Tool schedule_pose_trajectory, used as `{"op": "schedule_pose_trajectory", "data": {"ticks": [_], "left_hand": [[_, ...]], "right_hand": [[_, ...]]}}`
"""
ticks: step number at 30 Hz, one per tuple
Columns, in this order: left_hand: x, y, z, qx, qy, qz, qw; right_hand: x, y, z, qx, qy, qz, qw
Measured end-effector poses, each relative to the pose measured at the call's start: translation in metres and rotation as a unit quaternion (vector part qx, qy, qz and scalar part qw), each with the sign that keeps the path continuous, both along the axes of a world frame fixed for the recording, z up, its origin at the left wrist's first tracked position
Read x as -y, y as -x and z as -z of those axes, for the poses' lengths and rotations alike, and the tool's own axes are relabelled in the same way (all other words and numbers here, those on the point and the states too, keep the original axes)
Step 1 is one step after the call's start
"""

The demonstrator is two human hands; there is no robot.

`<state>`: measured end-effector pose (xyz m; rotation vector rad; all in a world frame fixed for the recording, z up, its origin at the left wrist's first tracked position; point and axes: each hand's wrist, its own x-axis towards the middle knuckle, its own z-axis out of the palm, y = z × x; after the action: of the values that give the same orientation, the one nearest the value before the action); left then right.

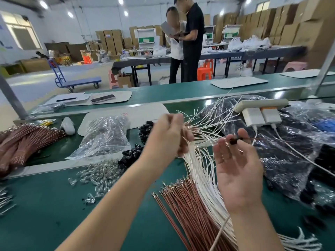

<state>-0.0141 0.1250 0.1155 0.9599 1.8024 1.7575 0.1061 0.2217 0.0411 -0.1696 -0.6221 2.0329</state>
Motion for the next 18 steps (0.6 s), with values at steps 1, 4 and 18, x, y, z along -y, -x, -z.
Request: {"op": "schedule_pose_trajectory", "data": {"ticks": [1,4,18], "left_hand": [[0.009,0.007,-0.006,0.012,-0.033,-0.025,0.999],[0.036,0.029,-0.016,0.087,-0.127,-0.117,0.981],[0.092,0.077,0.062,-0.249,0.173,-0.114,0.946]], "right_hand": [[0.002,0.000,0.000,-0.004,-0.004,-0.036,0.999],[0.010,0.005,0.002,0.002,-0.032,-0.136,0.990],[0.030,0.040,0.026,0.299,-0.068,-0.192,0.932]]}}
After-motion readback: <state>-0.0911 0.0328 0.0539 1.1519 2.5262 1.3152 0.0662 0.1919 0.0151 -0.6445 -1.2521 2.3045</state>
